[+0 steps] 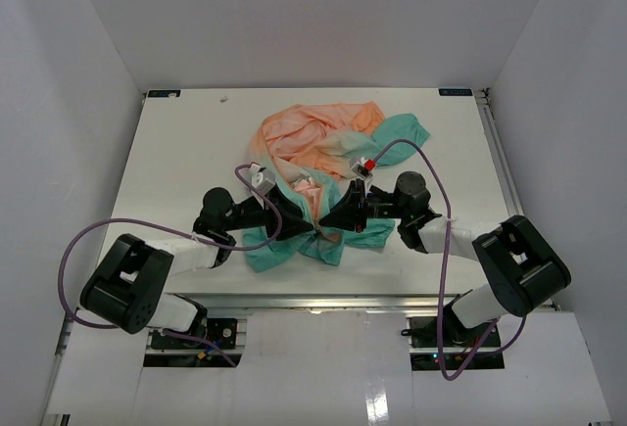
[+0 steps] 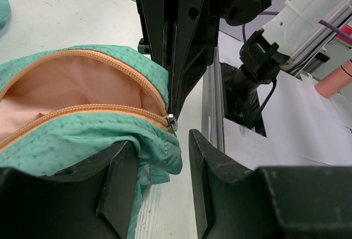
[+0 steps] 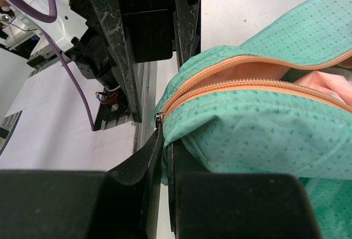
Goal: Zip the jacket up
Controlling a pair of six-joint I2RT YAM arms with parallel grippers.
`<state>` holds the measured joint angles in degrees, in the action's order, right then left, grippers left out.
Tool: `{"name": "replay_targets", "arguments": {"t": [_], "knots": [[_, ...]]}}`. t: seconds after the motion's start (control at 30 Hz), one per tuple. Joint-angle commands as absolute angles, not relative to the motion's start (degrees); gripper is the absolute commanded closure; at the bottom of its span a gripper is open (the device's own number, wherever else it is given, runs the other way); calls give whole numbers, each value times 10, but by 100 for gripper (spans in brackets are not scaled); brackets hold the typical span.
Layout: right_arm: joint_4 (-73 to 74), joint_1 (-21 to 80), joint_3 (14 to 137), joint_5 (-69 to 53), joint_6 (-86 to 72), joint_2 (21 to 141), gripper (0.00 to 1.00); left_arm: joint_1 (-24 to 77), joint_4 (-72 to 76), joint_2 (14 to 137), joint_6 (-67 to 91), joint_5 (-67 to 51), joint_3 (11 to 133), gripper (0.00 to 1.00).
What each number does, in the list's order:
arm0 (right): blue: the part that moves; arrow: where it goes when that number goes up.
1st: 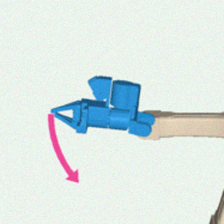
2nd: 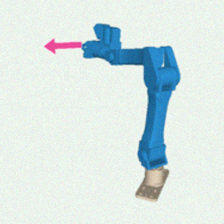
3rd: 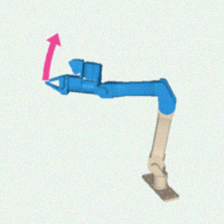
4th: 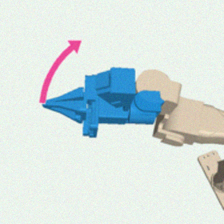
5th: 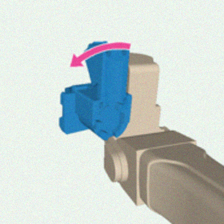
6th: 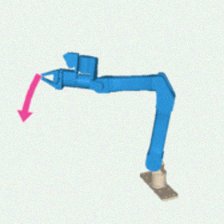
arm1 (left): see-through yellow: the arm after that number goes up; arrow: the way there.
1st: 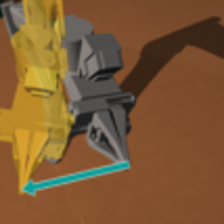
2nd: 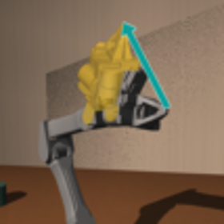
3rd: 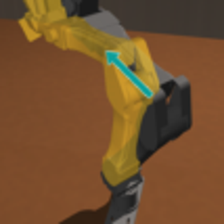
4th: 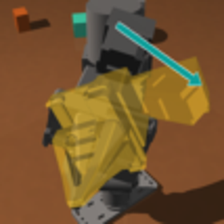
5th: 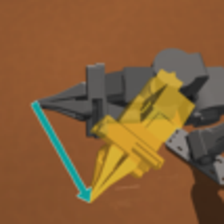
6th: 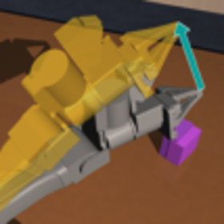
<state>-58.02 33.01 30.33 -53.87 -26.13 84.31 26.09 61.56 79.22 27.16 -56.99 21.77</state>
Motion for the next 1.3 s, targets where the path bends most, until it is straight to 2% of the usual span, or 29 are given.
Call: {"name": "replay_targets", "arguments": {"t": [0.0,0.1,0.13,0.2,0.27,0.33,0.7,1.07,1.13,1.27], "knots": [[-603,330,315,-531,-251,837,92,275,596,799,252,-563,242,52],[-603,330,315,-531,-251,836,92,280,581,807,244,-563,248,58],[-603,330,316,-531,-251,836,92,281,580,807,243,-567,250,63],[-600,330,316,-532,-250,833,92,282,576,809,238,-569,250,86],[-600,330,314,-532,-248,833,92,282,567,805,233,-566,250,97],[-600,330,313,-532,-249,833,92,282,554,800,224,-564,253,100],[-571,315,329,-544,-261,814,92,282,438,766,143,-580,263,100],[-558,302,345,-562,-270,800,92,282,373,803,97,-616,296,100],[-552,302,346,-565,-266,800,92,282,364,807,94,-617,300,89],[-551,302,342,-565,-261,799,92,282,367,803,95,-610,297,75]]}}
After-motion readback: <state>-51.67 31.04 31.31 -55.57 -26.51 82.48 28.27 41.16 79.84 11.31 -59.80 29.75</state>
